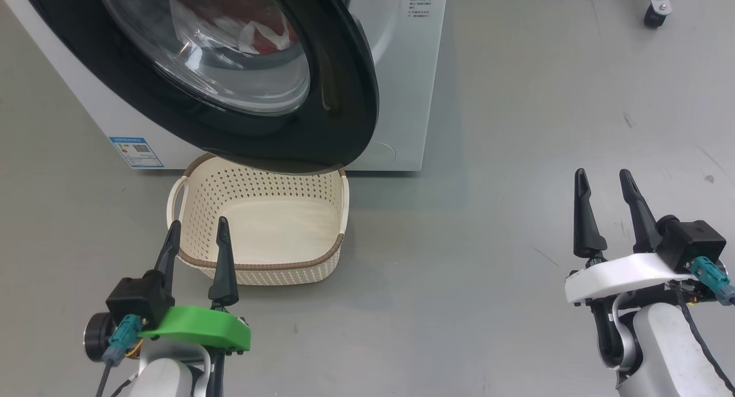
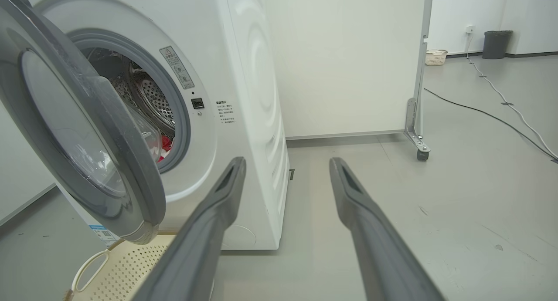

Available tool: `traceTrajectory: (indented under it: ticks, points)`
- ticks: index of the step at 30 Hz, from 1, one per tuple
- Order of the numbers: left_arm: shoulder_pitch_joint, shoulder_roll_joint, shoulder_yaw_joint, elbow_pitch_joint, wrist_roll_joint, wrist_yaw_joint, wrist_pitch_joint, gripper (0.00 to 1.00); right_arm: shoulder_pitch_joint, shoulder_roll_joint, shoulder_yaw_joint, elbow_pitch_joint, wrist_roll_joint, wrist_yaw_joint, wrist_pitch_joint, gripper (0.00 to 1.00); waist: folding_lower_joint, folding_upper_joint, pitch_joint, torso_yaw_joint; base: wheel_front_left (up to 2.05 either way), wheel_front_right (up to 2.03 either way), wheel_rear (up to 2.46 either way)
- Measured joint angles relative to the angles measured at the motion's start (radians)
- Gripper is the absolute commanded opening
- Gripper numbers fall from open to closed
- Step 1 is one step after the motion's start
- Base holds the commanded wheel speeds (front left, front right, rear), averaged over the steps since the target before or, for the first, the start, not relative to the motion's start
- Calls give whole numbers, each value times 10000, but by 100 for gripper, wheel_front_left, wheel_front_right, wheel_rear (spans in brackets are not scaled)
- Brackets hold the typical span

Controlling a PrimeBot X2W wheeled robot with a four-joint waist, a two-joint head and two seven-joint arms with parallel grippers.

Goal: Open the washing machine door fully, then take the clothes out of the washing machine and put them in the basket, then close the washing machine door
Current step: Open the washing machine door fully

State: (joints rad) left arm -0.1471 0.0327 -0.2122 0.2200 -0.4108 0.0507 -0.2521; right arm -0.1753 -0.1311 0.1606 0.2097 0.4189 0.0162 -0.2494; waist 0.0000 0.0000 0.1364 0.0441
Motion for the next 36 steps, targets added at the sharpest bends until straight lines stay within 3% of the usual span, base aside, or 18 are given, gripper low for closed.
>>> traceTrajectory:
  ticks: [13,25,36]
  points:
    - [-1,4,-157,-42,0,0,0,100,7,8,-173,-86,-117,102,-2,100,0,0,122,70,0,0,0]
    - [-53,8,-506,-213,-2,0,0,100,-1239,-472,221,-311,-293,719,362,100,0,0,784,362,0,0,0]
    - [-726,6,-1081,-387,-109,-31,0,100,-3311,-324,-35,-288,1875,966,2075,100,0,0,1713,865,0,0,0]
